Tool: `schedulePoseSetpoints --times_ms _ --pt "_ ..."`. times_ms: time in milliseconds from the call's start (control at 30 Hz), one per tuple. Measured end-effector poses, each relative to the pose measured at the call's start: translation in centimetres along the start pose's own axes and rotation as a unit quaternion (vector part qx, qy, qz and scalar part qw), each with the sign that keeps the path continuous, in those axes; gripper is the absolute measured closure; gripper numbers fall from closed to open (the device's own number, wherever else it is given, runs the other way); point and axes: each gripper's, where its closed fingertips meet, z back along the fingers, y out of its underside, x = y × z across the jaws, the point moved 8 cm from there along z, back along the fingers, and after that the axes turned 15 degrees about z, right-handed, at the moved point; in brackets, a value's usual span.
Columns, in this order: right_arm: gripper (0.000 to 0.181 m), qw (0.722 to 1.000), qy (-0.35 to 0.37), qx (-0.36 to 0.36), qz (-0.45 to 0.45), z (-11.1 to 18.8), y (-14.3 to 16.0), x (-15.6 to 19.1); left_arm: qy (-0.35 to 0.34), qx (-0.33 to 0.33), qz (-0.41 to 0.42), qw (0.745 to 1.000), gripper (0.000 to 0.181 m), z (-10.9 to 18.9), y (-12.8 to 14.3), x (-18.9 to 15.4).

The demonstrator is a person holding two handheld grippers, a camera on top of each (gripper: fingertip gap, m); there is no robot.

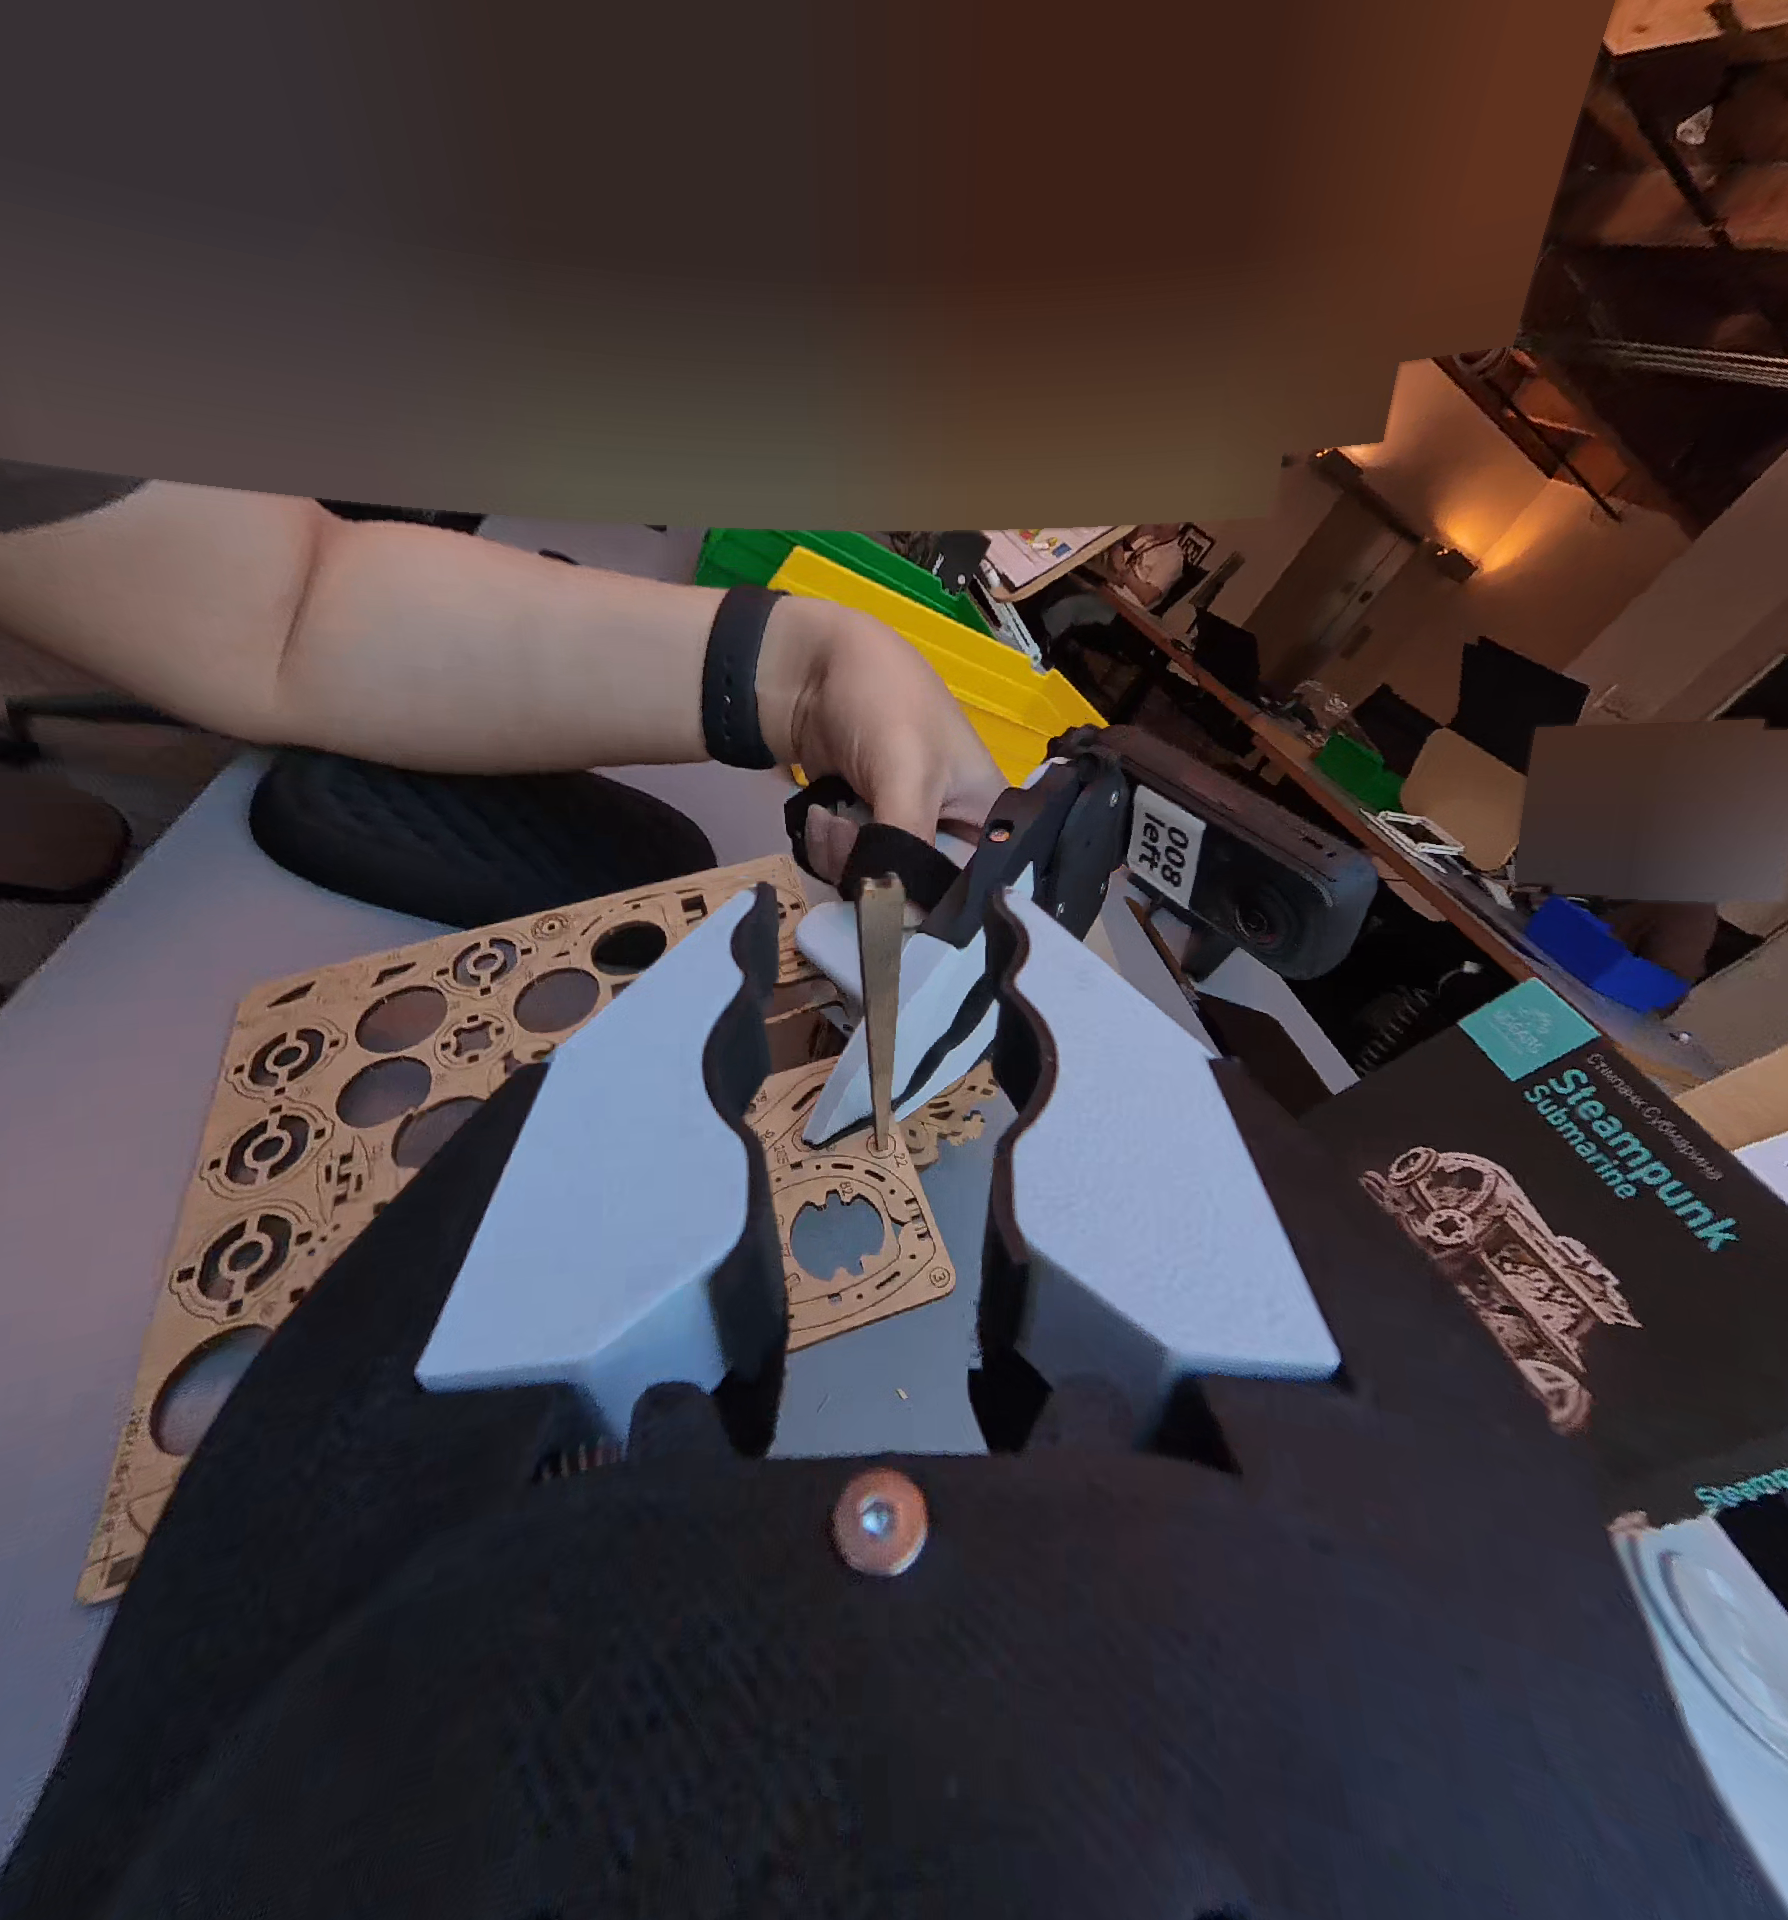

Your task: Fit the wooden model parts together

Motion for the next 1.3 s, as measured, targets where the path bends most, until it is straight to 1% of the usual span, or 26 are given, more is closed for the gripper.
schedulePoseSetpoints --times_ms 33,67,133,167,300,400,500,633,700,767,833,900,967,1033,1067,1167,1233,1300 --pt "0.145 1.0 0.004 0.018 0.017 -0.3 0.0 0.2 0.0 0.001 0.0 1.0 0.18 0.0 0.0 0.0" --pt "0.152 0.999 0.01 0.033 0.031 -0.5 0.0 0.3 -0.001 0.001 -0.001 1.0 0.179 0.0 0.0 0.0" --pt "0.17 0.998 0.007 0.039 0.044 -0.8 -0.1 0.6 -0.002 0.002 -0.001 1.0 0.179 0.0 0.0 0.0" --pt "0.174 0.998 0.009 0.041 0.041 -0.9 0.0 0.6 -0.003 0.002 -0.001 1.0 0.18 -0.1 0.1 0.0" --pt "0.174 0.998 0.016 0.054 0.01 -1.1 0.2 0.1 -0.011 0.003 -0.003 1.0 0.179 0.0 0.1 0.1" --pt "0.174 0.999 0.018 0.048 -0.01 -0.2 0.5 -0.3 -0.009 0.003 -0.008 1.0 0.179 0.1 0.1 -0.1" --pt "0.175 0.999 0.017 0.041 -0.027 0.4 0.7 0.4 -0.007 -0.004 -0.005 1.0 0.18 0.3 0.0 -0.1" --pt "0.175 0.999 0.014 0.048 0.009 -1.0 -0.2 0.9 -0.007 0.005 -0.005 1.0 0.18 0.0 0.1 -0.1" --pt "0.174 0.999 0.009 0.05 0.005 -1.8 -0.3 0.1 -0.011 0.01 -0.01 1.0 0.18 -0.2 0.1 -0.2" --pt "0.173 0.999 0.003 0.047 -0.012 -1.9 -0.1 -1.0 -0.01 0.017 -0.017 1.0 0.18 -0.4 0.3 -0.5" --pt "0.173 0.999 -0.004 0.048 -0.025 -1.3 0.3 -1.8 -0.015 0.013 -0.019 1.0 0.179 -0.4 0.3 -0.6" --pt "0.173 0.998 0.006 0.054 -0.036 -0.3 0.9 -2.0 -0.018 0.008 -0.018 1.0 0.179 -0.1 0.3 -0.6" --pt "0.174 0.997 0.014 0.047 -0.051 0.8 1.3 -1.7 -0.011 0.004 -0.016 1.0 0.18 0.1 0.2 -0.5" --pt "0.175 0.997 0.013 0.035 -0.062 1.1 1.2 -0.7 -0.014 0.003 -0.013 1.0 0.18 0.0 0.1 -0.4" --pt "0.175 0.998 0.009 0.033 -0.057 0.9 1.0 -0.1 -0.018 0.004 -0.011 1.0 0.18 0.0 0.1 -0.4" --pt "0.175 0.999 0.005 0.052 -0.003 -0.7 0.1 1.0 -0.023 0.009 -0.005 1.0 0.179 -0.2 0.1 -0.1" --pt "0.175 0.998 -0.001 0.064 0.006 -1.8 -0.1 0.6 -0.023 0.012 -0.005 1.0 0.179 -0.4 0.2 0.0" --pt "0.174 0.998 -0.006 0.06 -0.012 -2.3 0.0 -0.5 -0.02 0.019 -0.013 1.0 0.179 -0.7 0.2 -0.3"
